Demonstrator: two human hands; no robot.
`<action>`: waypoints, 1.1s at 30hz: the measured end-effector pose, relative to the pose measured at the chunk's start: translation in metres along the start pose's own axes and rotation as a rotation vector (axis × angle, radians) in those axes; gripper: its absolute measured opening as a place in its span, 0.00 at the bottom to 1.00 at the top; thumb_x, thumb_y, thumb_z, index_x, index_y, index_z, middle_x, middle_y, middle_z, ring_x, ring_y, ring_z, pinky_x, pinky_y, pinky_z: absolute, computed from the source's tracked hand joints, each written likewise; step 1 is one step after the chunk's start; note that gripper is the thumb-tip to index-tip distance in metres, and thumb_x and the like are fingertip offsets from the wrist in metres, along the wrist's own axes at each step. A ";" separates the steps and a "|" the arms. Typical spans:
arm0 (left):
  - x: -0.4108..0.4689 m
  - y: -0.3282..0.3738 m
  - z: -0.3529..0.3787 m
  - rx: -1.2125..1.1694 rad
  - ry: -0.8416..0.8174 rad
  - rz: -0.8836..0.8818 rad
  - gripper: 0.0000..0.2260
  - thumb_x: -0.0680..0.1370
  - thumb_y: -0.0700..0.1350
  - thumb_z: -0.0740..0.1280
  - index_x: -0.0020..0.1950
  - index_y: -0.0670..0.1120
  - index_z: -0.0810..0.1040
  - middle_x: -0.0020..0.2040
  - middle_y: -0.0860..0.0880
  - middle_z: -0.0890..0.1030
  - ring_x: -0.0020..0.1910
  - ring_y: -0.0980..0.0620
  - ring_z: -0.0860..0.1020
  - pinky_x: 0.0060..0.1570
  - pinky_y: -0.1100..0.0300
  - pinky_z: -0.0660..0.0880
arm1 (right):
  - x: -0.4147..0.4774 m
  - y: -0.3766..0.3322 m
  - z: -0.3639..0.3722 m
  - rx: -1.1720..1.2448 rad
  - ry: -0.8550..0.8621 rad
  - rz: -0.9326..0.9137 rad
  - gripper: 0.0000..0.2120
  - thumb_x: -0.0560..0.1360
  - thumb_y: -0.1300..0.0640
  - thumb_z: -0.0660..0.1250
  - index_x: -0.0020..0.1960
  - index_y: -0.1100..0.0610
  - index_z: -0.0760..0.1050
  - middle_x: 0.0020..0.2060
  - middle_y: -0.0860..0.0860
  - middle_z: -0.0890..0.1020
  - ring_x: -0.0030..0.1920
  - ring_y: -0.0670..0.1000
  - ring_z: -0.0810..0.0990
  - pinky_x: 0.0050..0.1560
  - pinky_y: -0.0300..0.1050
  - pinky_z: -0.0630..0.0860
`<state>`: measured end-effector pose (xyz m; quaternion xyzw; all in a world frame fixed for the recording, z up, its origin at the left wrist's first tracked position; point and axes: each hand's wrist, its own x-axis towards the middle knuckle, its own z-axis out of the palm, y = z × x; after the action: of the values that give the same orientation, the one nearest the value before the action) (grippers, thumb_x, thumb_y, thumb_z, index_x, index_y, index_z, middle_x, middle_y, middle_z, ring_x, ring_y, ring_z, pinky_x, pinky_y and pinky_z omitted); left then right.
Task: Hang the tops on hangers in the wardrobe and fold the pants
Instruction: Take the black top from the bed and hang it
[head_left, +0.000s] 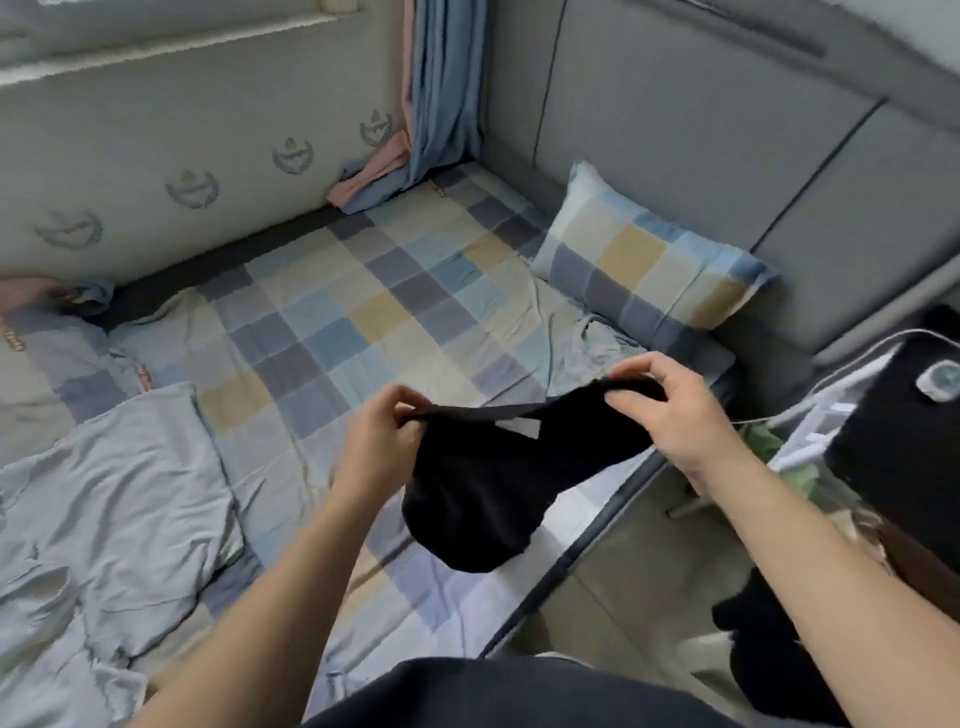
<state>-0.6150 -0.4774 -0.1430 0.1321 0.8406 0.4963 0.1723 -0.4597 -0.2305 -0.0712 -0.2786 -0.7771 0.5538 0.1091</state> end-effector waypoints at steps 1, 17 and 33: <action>0.006 0.012 0.004 0.009 -0.063 0.041 0.12 0.78 0.34 0.64 0.45 0.52 0.79 0.36 0.57 0.85 0.31 0.55 0.80 0.30 0.57 0.76 | -0.011 0.004 -0.007 -0.108 0.057 0.007 0.07 0.74 0.59 0.76 0.49 0.52 0.80 0.44 0.45 0.83 0.45 0.42 0.81 0.45 0.31 0.75; -0.075 0.243 0.166 0.280 -0.667 1.056 0.13 0.76 0.35 0.61 0.45 0.53 0.78 0.40 0.56 0.77 0.37 0.58 0.74 0.32 0.64 0.66 | -0.269 -0.040 -0.166 -0.309 1.036 0.166 0.08 0.76 0.60 0.66 0.41 0.50 0.79 0.28 0.39 0.77 0.30 0.39 0.71 0.32 0.29 0.66; -0.384 0.440 0.347 -0.069 -1.070 1.311 0.08 0.83 0.46 0.61 0.45 0.54 0.74 0.39 0.54 0.80 0.40 0.55 0.79 0.35 0.61 0.68 | -0.596 -0.099 -0.341 -0.438 1.436 0.189 0.08 0.74 0.61 0.72 0.41 0.49 0.77 0.39 0.42 0.84 0.39 0.41 0.80 0.43 0.36 0.74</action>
<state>-0.0987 -0.1470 0.1496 0.8046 0.3835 0.3917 0.2283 0.1615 -0.3111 0.2265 -0.6516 -0.5800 0.0761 0.4829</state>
